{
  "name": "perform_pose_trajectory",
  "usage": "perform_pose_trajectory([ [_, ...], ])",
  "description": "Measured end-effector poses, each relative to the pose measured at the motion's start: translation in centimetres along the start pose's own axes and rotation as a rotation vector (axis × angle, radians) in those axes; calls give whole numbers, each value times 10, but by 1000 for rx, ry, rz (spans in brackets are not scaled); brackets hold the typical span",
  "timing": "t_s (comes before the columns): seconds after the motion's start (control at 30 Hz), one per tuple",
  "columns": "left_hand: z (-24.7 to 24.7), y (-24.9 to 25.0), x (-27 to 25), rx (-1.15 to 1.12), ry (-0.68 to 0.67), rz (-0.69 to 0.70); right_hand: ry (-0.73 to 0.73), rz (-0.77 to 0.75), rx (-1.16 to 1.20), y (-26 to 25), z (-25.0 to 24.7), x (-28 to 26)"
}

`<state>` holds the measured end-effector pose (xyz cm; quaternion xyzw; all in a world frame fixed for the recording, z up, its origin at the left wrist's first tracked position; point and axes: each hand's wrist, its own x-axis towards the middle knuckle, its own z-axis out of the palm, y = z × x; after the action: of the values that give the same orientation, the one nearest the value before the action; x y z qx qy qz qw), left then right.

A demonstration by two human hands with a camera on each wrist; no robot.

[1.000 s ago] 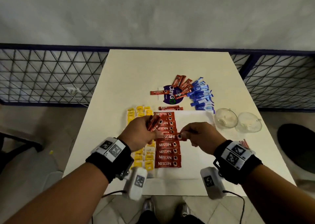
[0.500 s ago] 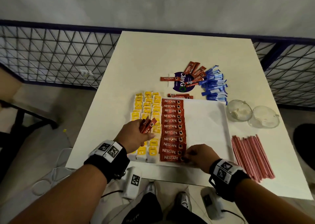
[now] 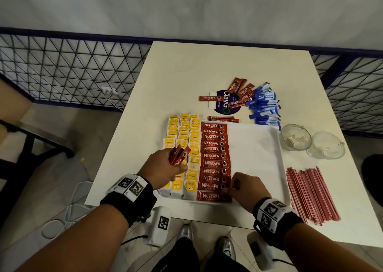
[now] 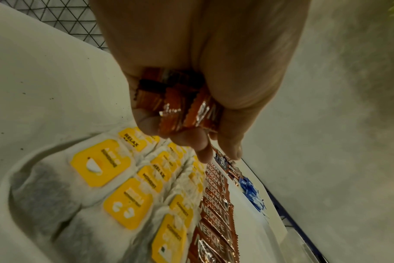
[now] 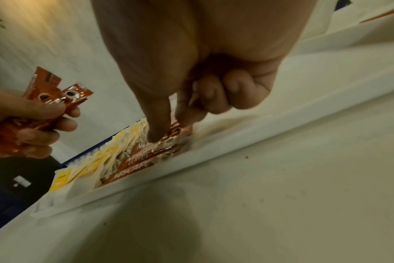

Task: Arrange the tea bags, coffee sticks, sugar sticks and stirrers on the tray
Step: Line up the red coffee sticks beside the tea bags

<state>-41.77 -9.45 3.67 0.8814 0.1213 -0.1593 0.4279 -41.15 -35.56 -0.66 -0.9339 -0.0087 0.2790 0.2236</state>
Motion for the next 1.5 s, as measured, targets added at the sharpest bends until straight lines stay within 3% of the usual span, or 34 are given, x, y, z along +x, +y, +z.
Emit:
perform_pose_trajectory([
  [0.13,1,0,-2,-5,-10,-1,-13,-275,-145,-12,2,-1],
  [0.23,0,0,-2,5,-17,5,-40,-344,-258,-17,6,2],
  [0.37,0,0,-4,22,-18,8,-59,-375,-276,-17,9,2],
  [0.53,-1,0,-5,12,-20,3,58,-380,-251,-17,8,7],
  [0.97,-1,2,-6,-20,-31,-10,30,-369,-299,-17,8,14],
  [1.13,1,12,-7,-186,-133,-45,184,-409,58,-42,-5,8],
  [1.3,-1,31,-2,-270,-287,-24,122,-362,428,-80,-29,6],
  [1.5,-22,29,9,-440,-247,-13,116,-207,710,-78,-35,20],
])
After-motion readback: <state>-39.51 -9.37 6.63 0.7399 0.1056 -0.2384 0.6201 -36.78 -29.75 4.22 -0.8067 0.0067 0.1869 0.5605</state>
